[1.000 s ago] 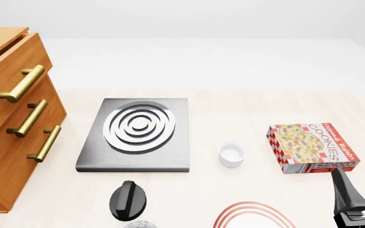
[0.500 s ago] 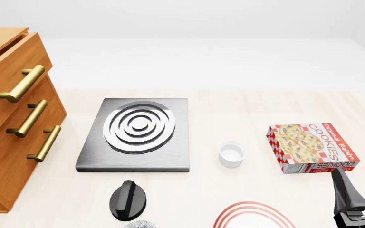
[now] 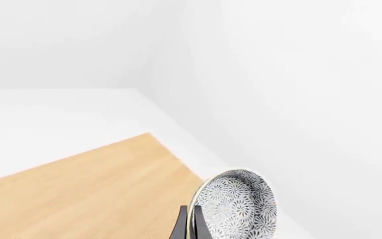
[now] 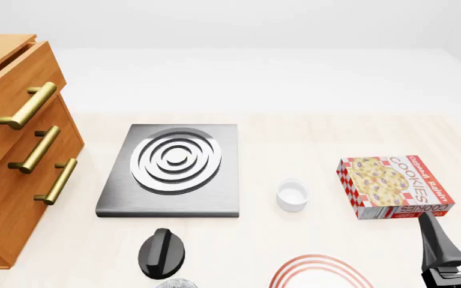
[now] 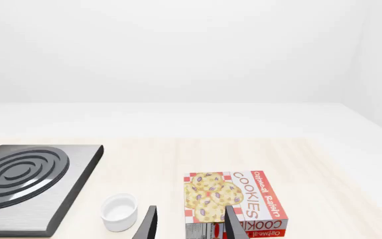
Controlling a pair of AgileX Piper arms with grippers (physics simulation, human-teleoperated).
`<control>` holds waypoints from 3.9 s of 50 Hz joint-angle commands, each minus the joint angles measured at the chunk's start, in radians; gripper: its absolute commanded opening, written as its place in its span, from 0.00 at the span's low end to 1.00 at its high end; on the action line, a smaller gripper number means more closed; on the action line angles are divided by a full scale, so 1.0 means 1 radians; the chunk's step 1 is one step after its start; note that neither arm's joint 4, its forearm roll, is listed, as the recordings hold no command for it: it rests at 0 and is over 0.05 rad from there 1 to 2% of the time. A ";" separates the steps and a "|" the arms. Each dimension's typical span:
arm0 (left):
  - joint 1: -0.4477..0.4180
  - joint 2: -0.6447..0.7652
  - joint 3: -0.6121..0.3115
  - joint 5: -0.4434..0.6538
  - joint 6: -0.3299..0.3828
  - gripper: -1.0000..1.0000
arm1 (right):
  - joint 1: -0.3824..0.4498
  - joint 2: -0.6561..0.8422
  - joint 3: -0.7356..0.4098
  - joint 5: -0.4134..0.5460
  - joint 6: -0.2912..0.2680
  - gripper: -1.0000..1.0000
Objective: Pick the akita bowl on the wooden cabinet and place it on the plate.
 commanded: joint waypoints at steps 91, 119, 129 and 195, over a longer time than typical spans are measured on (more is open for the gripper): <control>-0.510 -0.113 -0.131 0.198 -0.034 0.00 | 0.000 0.000 0.000 0.000 0.000 1.00; -0.732 -0.119 -0.107 0.275 -0.028 0.00 | 0.000 0.000 0.000 0.000 0.000 1.00; -0.837 -0.123 -0.071 0.278 -0.049 0.00 | 0.000 0.000 0.000 0.000 0.000 1.00; -1.182 0.004 -0.017 0.327 -0.013 0.00 | 0.000 0.000 0.000 0.000 0.000 1.00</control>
